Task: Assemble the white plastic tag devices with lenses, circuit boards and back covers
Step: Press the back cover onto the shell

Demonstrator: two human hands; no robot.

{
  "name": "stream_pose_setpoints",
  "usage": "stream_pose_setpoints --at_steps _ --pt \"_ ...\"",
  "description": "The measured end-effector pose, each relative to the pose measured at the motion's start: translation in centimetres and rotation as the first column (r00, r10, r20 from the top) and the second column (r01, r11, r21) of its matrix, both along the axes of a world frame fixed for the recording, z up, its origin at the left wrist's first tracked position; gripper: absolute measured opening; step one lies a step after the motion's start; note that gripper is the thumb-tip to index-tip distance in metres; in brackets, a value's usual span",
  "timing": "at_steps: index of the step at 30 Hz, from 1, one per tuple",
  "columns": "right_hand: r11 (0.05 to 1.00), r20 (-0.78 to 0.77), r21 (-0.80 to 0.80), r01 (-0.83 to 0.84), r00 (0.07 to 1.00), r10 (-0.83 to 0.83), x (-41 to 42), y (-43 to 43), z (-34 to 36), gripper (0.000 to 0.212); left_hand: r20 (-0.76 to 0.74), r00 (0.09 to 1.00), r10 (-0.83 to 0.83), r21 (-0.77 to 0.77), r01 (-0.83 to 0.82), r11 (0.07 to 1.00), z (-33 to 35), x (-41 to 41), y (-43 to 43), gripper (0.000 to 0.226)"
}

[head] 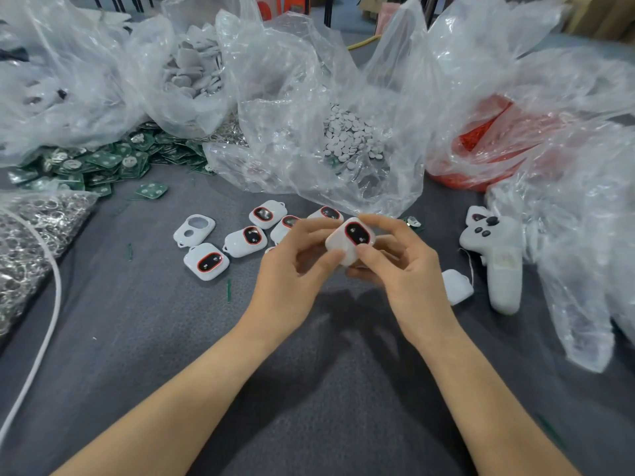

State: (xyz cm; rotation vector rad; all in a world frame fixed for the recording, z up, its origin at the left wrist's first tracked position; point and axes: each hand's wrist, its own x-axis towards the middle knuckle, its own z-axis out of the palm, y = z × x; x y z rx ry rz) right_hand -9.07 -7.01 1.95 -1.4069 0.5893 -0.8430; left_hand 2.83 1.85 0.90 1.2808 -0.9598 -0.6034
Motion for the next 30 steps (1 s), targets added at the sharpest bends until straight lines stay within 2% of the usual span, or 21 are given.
stream_pose_setpoints --at_steps 3,6,10,14,22,26,30 --pt "0.984 -0.09 -0.174 -0.033 0.996 0.017 -0.08 0.24 0.02 0.035 -0.091 0.996 0.008 0.066 -0.002 0.998 0.18 0.43 -0.01 0.024" --pt "0.979 -0.125 -0.205 -0.019 0.992 -0.006 0.02 0.42 0.0 0.03 -0.184 0.982 -0.051 0.101 0.071 0.992 0.06 0.54 0.11 0.02" --pt "0.976 -0.169 -0.217 -0.027 0.986 -0.01 0.03 0.37 -0.13 0.022 -0.172 0.984 -0.053 0.135 0.077 0.988 0.12 0.58 0.17 0.02" --pt "0.982 -0.144 -0.185 -0.042 0.989 0.015 0.02 0.26 -0.22 0.019 -0.149 0.988 -0.028 0.153 0.051 0.987 -0.04 0.49 0.15 0.017" --pt "1.0 -0.1 -0.023 -0.001 0.995 -0.002 0.2 0.12 -0.58 0.009 -0.136 0.988 -0.074 0.167 0.096 0.981 -0.02 0.26 0.32 0.017" --pt "0.999 -0.118 -0.027 0.028 0.992 -0.031 0.15 -0.01 -0.57 0.007 -0.062 0.994 -0.085 0.198 0.096 0.976 -0.02 -0.14 0.28 0.017" --pt "0.999 -0.137 -0.025 0.028 0.99 -0.031 0.02 0.08 -0.49 0.007 -0.101 0.991 -0.089 0.181 0.106 0.978 -0.09 -0.21 0.24 0.017"
